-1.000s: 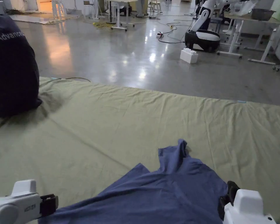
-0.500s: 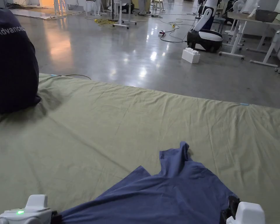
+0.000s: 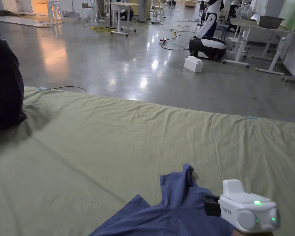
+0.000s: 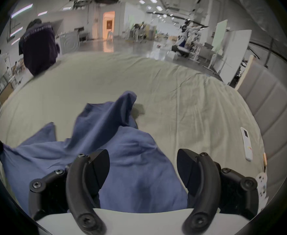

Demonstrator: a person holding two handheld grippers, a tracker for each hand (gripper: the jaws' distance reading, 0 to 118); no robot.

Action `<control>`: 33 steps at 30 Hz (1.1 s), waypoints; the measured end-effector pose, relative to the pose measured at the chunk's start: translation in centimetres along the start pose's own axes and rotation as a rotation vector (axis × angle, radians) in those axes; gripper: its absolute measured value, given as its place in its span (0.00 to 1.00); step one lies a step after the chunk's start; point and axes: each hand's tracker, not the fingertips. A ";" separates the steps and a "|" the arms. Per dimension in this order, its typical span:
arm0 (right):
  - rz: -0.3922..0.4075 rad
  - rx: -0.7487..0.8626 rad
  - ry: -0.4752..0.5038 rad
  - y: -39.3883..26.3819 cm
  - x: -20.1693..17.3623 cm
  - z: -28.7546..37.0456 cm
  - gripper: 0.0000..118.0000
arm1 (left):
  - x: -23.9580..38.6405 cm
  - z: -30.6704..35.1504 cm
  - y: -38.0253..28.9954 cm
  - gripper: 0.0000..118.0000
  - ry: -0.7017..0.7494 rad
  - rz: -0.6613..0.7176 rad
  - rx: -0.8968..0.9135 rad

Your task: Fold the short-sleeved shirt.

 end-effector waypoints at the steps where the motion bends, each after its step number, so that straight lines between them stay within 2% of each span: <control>1: 0.051 -0.045 -0.002 1.0 0.1 -1.9 0.76 | 0.1 0.1 0.1 0.07 0.002 0.001 0.004; 3: 0.077 -0.082 0.018 2.0 0.3 -4.7 0.76 | 0.3 0.3 0.3 0.07 0.004 -0.003 0.005; 7: 0.012 -0.202 0.061 3.1 0.9 -9.6 0.76 | 0.6 0.2 0.5 0.07 0.011 -0.007 0.002; 8: 0.019 -0.214 0.063 3.2 0.9 -10.5 0.75 | 0.7 0.1 0.5 0.07 0.014 -0.015 0.000; 11: 0.093 -0.304 0.108 2.8 0.2 -12.7 0.62 | 0.9 -0.1 0.4 0.07 0.023 -0.035 -0.011; 13: 0.103 -0.278 0.126 2.8 -0.2 -12.3 0.39 | 0.7 -0.3 0.3 0.07 0.017 -0.013 -0.020; 14: 0.132 -0.263 0.108 3.0 -0.5 -12.1 0.24 | 0.7 -0.2 0.3 0.07 0.018 -0.010 -0.018; 15: 0.156 -0.255 0.115 3.1 -1.0 -11.9 0.03 | 0.8 -0.1 0.2 0.07 0.018 -0.011 -0.017; 17: 0.175 -0.248 0.121 3.1 -1.8 -11.6 0.03 | 0.8 -0.2 0.1 0.07 0.019 -0.014 -0.014; 19: 0.213 -0.225 0.073 3.0 -2.5 -11.5 0.02 | 0.9 -0.3 0.1 0.07 0.016 -0.016 -0.015; 22: 0.185 -0.171 0.036 2.6 -2.6 -9.7 0.02 | 0.8 -0.2 0.0 0.07 0.012 -0.015 -0.001; 28: 0.069 0.043 -0.042 2.7 -0.9 -1.5 0.02 | 0.9 2.0 1.6 0.07 -0.035 0.004 0.101; 31: 0.098 0.125 -0.095 3.4 -0.3 3.5 0.02 | 1.5 3.5 3.0 0.07 -0.074 -0.020 0.171; 33: 0.086 0.181 -0.102 4.0 0.6 6.5 0.02 | 1.9 4.9 4.4 0.07 -0.096 -0.003 0.216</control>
